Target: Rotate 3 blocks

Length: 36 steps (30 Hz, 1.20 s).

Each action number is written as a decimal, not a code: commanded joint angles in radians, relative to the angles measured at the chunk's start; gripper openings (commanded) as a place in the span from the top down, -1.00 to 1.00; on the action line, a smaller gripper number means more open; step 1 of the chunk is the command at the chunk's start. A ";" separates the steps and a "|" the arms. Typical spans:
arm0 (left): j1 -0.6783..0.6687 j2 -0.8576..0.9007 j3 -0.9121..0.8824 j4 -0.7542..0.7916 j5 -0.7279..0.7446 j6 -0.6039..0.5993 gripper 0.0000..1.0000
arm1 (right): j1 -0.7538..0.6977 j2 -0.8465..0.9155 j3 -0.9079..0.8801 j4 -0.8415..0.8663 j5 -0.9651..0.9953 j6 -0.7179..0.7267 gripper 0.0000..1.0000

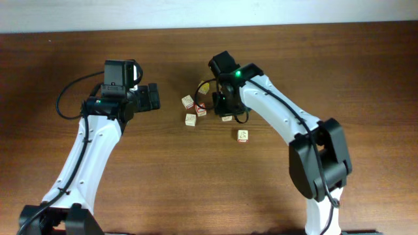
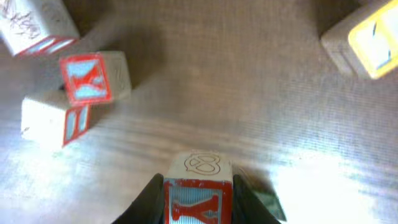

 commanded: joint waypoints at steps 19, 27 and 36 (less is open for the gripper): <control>0.000 0.003 0.016 0.002 -0.007 -0.013 -0.99 | 0.040 -0.020 -0.164 0.074 0.070 0.180 0.09; 0.000 0.003 0.016 0.002 -0.007 -0.013 -0.98 | -0.125 -0.013 -0.008 0.158 0.164 0.161 0.01; 0.000 0.003 0.016 0.002 -0.007 -0.013 -0.98 | -0.184 0.129 -0.020 0.303 0.163 0.248 0.00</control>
